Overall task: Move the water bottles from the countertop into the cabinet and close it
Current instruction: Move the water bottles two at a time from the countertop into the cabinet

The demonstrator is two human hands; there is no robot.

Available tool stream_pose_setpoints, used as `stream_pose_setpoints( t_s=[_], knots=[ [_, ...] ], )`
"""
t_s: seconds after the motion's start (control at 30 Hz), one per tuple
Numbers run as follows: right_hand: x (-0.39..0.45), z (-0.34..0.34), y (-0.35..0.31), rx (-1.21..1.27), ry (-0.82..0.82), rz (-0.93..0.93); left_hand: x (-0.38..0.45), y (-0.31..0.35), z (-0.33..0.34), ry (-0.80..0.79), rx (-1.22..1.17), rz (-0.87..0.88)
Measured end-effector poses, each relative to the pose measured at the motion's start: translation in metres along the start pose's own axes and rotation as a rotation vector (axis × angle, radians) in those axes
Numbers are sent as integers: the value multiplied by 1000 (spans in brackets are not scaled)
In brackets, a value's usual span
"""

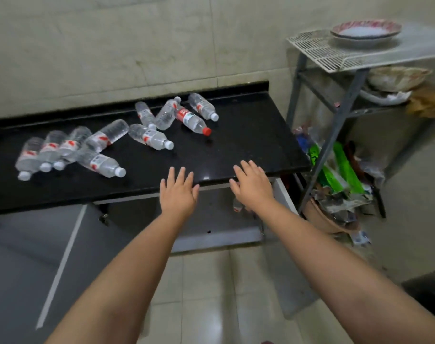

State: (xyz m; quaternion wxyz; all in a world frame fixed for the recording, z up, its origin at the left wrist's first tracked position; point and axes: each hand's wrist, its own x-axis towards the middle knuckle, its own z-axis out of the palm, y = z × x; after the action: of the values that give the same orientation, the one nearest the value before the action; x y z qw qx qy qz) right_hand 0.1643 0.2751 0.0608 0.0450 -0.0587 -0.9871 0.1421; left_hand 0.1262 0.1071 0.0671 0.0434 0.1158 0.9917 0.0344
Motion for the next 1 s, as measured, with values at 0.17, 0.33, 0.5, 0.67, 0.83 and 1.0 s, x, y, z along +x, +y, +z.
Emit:
stream_pose_setpoints(
  t_s=[0.17,0.33,0.5,0.67,0.83,1.0],
  knots=[
    [72,-12,-9,-13,32,-56,43,-24,-23,105,7,-133],
    [142,4,-20,-25,-17,-83,93,-55,-16,86,20,-193],
    [222,35,-37,-31,-37,-40,172,-92,4,43,3,-161],
    [287,70,-44,-30,-146,87,244,-125,26,-58,39,35],
    [327,98,-43,97,-204,173,294,-136,30,52,118,318],
    [345,115,-38,196,-122,209,316,-128,35,-112,255,403]
  ],
)
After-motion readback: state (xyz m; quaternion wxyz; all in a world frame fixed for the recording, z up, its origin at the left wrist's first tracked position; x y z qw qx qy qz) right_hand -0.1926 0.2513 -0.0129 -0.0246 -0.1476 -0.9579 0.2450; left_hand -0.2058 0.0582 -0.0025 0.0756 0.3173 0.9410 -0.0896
